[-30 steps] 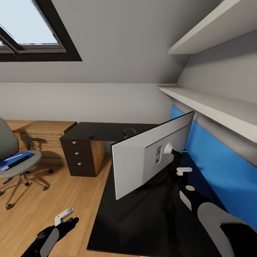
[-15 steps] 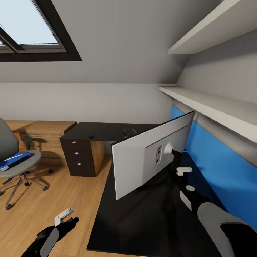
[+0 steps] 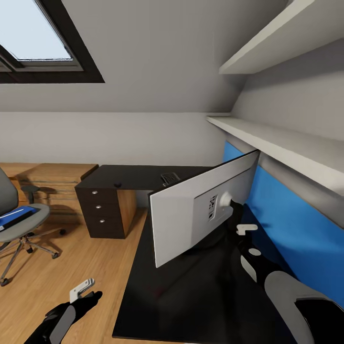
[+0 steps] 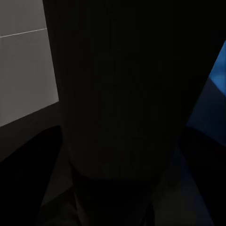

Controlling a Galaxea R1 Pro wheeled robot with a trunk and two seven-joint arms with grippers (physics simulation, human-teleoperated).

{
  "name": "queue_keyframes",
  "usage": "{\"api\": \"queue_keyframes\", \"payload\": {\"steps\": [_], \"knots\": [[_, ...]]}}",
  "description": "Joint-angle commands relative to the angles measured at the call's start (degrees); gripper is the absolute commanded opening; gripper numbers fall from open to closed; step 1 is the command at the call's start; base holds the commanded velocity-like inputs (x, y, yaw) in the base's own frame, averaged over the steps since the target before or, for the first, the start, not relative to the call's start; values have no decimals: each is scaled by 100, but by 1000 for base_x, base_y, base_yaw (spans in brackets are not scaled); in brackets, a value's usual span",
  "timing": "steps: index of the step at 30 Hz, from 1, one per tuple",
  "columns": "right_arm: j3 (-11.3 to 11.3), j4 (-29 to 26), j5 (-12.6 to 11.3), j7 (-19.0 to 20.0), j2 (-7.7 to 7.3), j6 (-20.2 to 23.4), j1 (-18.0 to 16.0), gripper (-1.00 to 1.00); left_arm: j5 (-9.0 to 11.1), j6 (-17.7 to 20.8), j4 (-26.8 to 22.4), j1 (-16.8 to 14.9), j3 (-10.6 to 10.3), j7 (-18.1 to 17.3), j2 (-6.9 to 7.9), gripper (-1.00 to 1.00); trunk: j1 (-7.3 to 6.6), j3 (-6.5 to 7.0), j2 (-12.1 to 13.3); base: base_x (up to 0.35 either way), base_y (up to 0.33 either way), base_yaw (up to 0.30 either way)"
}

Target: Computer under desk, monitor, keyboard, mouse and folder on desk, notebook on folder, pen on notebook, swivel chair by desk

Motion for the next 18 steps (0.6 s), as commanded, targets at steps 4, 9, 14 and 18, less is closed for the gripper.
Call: {"api": "queue_keyframes", "payload": {"steps": [4,9,14,18], "knots": [[27,-5,-20,-13,4,-14,-9,-100,63,32,-12,-1,2,36,9,100,0,-6,-5,0,0,-1],[27,-4,-20,-13,0,-20,-9,-100,63,32,-12,-1,4,36,11,100,0,-6,-5,95,0,0],[27,-4,-20,-13,0,-20,-9,-100,63,36,-5,-1,2,27,11,100,0,-6,-5,145,0,0],[27,-4,-20,-13,0,-20,-9,-100,65,33,-4,-1,2,27,11,100,0,-6,-5,62,8,0]]}}
